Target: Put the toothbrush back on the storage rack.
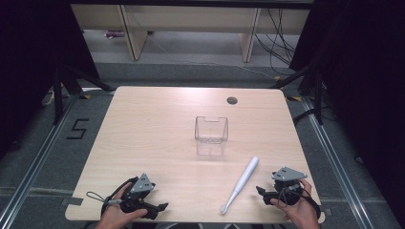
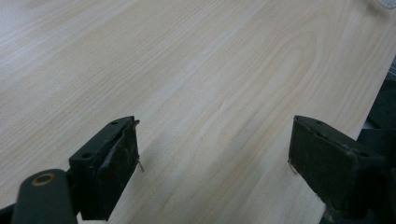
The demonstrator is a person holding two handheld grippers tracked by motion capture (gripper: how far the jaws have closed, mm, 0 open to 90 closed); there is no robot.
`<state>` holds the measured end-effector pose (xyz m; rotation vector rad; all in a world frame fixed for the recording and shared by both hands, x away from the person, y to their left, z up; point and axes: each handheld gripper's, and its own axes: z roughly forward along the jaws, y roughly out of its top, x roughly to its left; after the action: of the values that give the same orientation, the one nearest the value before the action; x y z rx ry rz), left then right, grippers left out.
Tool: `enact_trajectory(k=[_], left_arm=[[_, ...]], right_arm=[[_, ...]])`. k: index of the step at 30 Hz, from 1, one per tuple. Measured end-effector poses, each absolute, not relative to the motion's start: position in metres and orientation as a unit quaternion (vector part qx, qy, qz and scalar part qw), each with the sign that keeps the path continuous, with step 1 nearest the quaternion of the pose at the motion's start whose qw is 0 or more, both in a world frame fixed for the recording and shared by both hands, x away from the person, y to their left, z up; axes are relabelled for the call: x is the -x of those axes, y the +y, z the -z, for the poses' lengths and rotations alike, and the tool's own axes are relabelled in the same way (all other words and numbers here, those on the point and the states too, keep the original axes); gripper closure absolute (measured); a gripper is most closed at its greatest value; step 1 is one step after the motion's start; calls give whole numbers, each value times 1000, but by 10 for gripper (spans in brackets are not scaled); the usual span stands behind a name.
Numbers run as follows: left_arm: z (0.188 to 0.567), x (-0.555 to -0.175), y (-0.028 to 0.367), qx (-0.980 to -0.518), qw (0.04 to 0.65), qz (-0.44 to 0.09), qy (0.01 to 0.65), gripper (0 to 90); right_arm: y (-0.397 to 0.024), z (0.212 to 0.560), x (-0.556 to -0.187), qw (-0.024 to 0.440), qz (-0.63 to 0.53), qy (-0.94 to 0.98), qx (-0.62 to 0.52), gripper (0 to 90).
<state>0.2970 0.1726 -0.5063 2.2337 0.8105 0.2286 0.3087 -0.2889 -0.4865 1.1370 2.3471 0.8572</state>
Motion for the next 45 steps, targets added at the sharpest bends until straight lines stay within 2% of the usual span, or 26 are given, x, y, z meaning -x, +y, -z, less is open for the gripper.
enact_trajectory(k=[16,21,36,45], left_arm=[[508,-299,173,-869,365,-85,321,152],[508,-299,173,-867,369,-82,324,153],[508,-300,174,-869,365,-88,324,153],[508,-300,175,-869,365,-87,323,153]], right_arm=[[-288,479,-315,222,-313,851,-359,222],[-280,471,-316,198,-292,870,-345,232],[-256,452,-328,200,-241,923,-223,282],[-238,451,-344,160,-216,948,-170,303]])
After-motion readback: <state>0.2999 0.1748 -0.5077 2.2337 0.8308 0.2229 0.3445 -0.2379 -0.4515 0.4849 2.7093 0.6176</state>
